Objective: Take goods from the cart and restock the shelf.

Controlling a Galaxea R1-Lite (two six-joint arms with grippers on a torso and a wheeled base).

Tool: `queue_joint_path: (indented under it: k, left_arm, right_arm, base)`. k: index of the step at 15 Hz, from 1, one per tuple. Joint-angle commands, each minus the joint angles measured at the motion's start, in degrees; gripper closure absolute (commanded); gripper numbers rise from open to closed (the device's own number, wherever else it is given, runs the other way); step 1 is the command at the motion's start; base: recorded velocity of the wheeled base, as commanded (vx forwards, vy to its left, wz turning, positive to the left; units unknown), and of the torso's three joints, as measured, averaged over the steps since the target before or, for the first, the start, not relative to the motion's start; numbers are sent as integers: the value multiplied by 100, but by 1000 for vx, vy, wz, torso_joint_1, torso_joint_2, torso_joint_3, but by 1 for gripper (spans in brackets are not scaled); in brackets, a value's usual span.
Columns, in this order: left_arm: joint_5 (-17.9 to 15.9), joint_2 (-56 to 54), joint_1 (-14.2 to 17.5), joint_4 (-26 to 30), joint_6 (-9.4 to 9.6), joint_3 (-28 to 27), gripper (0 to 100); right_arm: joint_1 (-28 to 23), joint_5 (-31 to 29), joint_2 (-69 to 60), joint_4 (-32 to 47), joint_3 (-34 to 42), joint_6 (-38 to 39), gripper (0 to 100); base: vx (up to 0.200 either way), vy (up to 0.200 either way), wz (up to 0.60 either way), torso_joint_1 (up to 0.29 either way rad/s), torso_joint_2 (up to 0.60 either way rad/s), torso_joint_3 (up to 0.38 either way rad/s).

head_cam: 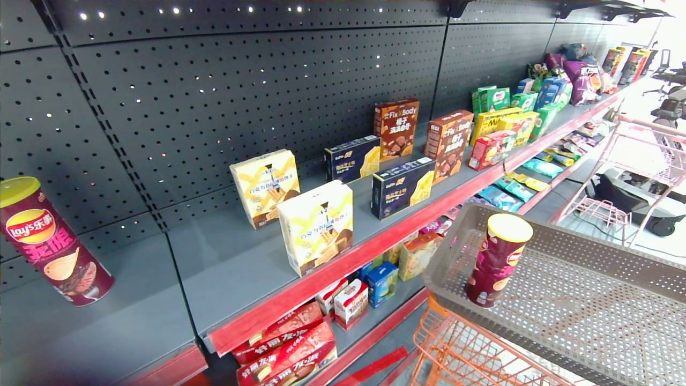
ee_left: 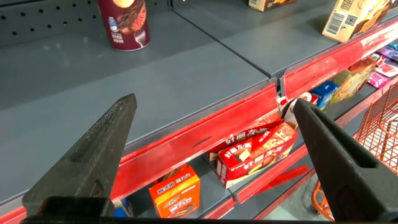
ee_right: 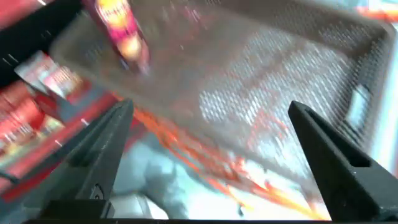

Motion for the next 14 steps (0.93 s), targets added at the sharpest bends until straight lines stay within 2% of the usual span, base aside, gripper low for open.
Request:
queue_joint_path:
  k: [1, 2, 4, 6, 11, 14]
  left_arm:
    - [2, 7, -1, -1, -2, 0, 0]
    - [2, 7, -1, -1, -2, 0, 0]
    - [2, 7, -1, -1, -2, 0, 0]
    - [2, 7, -1, -1, -2, 0, 0]
    - [2, 7, -1, -1, -2, 0, 0]
    - [2, 7, -1, -1, -2, 0, 0]
  right_arm:
    - [585, -47, 1121, -994, 470, 222, 0]
    - [901, -47, 1499, -1759, 646, 222, 0]
    - [1367, -56, 2009, -2181, 655, 257, 0]
    - [1587, -74, 2844, -2778, 707, 266, 0]
    - [1270, -56, 4013, -3183, 330, 99, 0]
    - [1182, -47, 4848, -4290, 119, 81, 0]
  base:
    - [0, 0, 0, 0, 0, 0]
    - [0, 0, 0, 0, 0, 0]
    - [0, 0, 0, 0, 0, 0]
    - [0, 0, 0, 0, 0, 0]
    - [0, 0, 0, 0, 0, 0]
    - [0, 0, 0, 0, 0, 0]
